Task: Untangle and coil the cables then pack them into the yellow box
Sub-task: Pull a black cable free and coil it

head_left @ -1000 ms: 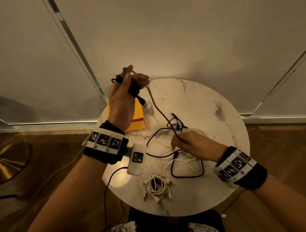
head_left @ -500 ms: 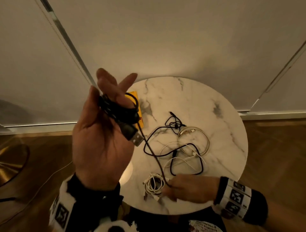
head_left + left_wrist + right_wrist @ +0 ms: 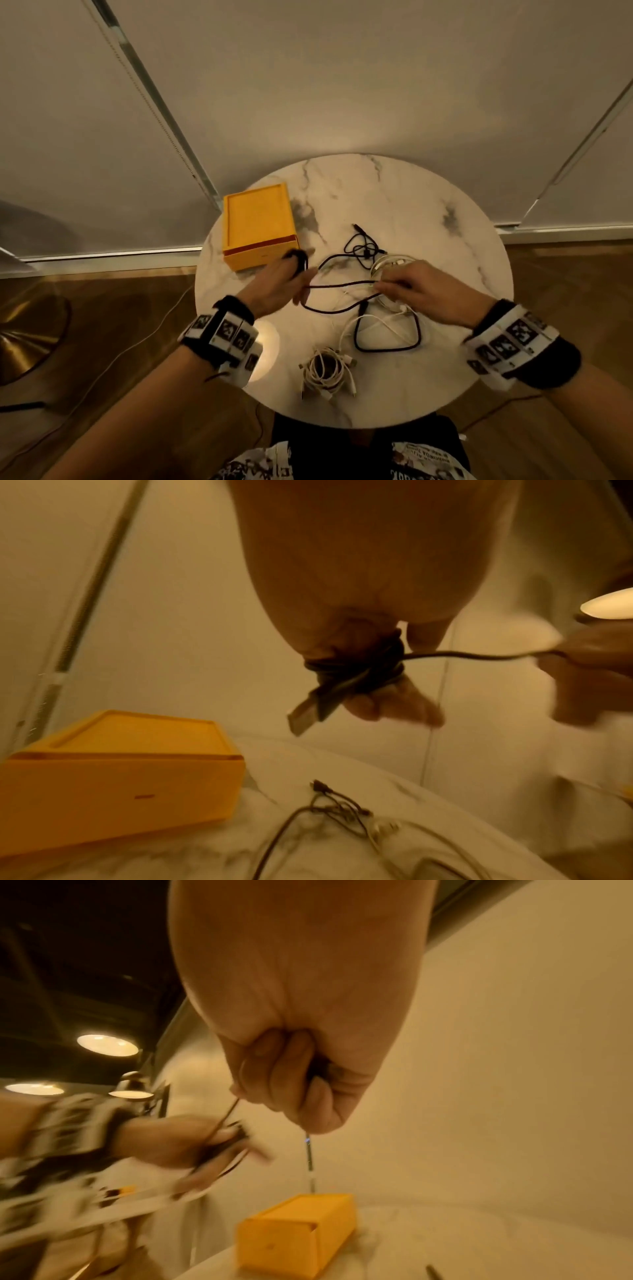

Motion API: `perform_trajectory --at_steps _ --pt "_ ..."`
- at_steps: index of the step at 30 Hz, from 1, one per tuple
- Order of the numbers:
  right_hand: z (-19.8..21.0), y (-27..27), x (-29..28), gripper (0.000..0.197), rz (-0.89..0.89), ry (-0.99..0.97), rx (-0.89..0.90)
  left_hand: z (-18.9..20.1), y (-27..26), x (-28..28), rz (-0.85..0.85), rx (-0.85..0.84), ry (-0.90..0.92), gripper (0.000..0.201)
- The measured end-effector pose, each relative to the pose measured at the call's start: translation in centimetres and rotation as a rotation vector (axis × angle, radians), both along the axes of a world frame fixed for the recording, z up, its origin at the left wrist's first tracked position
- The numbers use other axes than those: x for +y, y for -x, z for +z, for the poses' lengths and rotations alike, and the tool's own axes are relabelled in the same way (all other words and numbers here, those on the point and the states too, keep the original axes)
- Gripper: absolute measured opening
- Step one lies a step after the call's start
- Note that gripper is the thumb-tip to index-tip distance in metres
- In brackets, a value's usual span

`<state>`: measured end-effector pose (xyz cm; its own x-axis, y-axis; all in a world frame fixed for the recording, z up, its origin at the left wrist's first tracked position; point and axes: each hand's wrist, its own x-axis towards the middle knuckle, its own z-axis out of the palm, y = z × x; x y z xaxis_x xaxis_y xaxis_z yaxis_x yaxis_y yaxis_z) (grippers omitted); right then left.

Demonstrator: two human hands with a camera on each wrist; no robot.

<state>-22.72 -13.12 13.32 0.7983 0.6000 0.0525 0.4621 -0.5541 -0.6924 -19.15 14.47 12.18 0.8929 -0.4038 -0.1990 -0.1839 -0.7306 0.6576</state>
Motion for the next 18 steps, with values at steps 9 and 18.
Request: perform_trajectory --at_steps 9,18 --pt "0.1 -2.8 0.4 0.029 -0.319 -0.467 0.129 2.2 4.5 -4.0 -0.004 0.417 0.755 0.04" --pt "-4.9 -0.7 7.6 0.038 -0.405 -0.664 0.285 3.6 2.6 -5.9 0.201 0.486 1.343 0.033"
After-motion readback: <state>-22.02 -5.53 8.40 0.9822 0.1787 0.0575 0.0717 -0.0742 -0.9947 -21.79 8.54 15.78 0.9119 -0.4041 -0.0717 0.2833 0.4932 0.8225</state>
